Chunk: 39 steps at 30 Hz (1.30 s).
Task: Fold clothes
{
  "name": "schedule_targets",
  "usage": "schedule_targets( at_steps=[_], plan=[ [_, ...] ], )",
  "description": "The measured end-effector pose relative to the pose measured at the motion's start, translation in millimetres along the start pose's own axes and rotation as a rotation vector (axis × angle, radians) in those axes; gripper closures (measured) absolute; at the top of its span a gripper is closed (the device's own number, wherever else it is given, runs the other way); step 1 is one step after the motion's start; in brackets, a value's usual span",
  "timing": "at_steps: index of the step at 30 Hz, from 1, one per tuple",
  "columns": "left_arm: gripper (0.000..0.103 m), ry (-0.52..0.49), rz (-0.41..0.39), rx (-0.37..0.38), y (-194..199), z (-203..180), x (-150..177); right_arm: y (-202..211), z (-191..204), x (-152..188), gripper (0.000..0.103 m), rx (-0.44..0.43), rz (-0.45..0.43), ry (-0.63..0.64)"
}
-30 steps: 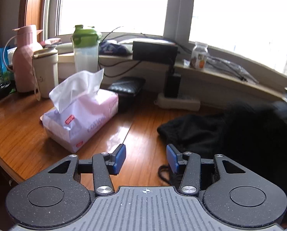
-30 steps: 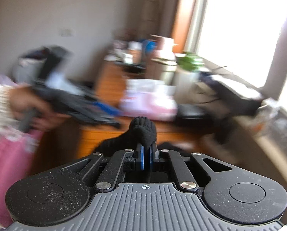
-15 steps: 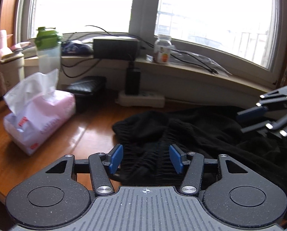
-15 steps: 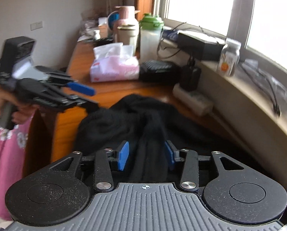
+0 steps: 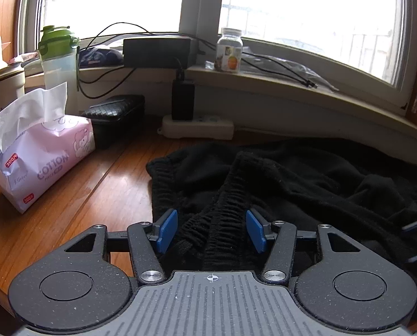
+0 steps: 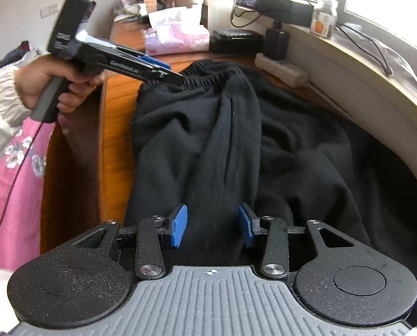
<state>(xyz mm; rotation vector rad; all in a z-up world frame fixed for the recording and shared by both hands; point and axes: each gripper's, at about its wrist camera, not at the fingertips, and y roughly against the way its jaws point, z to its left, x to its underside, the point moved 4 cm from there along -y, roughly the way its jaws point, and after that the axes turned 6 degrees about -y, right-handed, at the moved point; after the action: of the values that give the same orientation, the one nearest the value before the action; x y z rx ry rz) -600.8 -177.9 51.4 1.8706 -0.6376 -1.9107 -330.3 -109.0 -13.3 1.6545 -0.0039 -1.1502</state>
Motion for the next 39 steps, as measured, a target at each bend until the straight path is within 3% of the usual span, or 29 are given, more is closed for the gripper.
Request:
schedule_targets(
  at_steps=[7,8,10,11,14,15,17,23,28,30,32,36,39],
  plan=[
    [0.045,-0.005,-0.032,0.005,-1.7,-4.2,-12.4,8.4,-3.5,25.3,0.065,-0.007,0.044,0.002],
    [0.045,-0.011,-0.029,0.012,-4.2,-6.8,-14.3,8.1,-3.7,27.4,0.074,-0.008,0.05,0.006],
    [0.045,-0.028,-0.019,0.022,-10.9,-12.8,-17.5,9.7,-4.7,30.3,0.077,-0.009,0.048,0.01],
    [0.045,-0.034,-0.011,0.025,-15.0,-15.4,-18.2,10.9,-5.3,31.6,0.087,-0.009,0.046,0.012],
    [0.046,-0.044,0.014,0.049,-27.1,-21.0,-17.5,20.4,-5.4,31.4,0.101,0.049,0.001,0.045],
    [0.049,-0.05,0.022,0.048,-30.4,-22.4,-16.6,24.9,-5.3,30.2,0.101,0.067,-0.016,0.064],
    [0.065,-0.07,0.036,0.027,-34.7,-25.1,-13.8,33.8,-9.0,26.0,0.101,0.094,-0.041,0.078],
    [0.086,-0.107,0.004,-0.006,-28.0,-28.2,-12.4,50.3,-20.1,17.4,0.101,0.148,-0.095,0.085],
    [0.085,-0.097,-0.02,-0.009,-23.4,-22.8,-17.0,43.1,-21.4,25.6,0.096,0.103,-0.078,0.02],
    [0.075,-0.097,-0.031,0.011,-22.5,-22.7,-21.9,42.3,-21.0,34.3,0.083,0.07,-0.076,-0.027],
    [0.053,-0.095,-0.041,0.035,-22.3,-22.9,-28.0,42.1,-18.8,42.9,0.07,0.033,-0.068,-0.074],
    [0.055,-0.113,-0.018,0.062,-33.5,-29.0,-35.7,45.3,-11.8,62.0,0.065,0.015,-0.046,-0.111],
    [0.067,-0.133,0.032,0.041,-46.3,-32.8,-31.2,49.4,-9.3,74.5,0.069,0.024,-0.032,-0.117]
  ],
)
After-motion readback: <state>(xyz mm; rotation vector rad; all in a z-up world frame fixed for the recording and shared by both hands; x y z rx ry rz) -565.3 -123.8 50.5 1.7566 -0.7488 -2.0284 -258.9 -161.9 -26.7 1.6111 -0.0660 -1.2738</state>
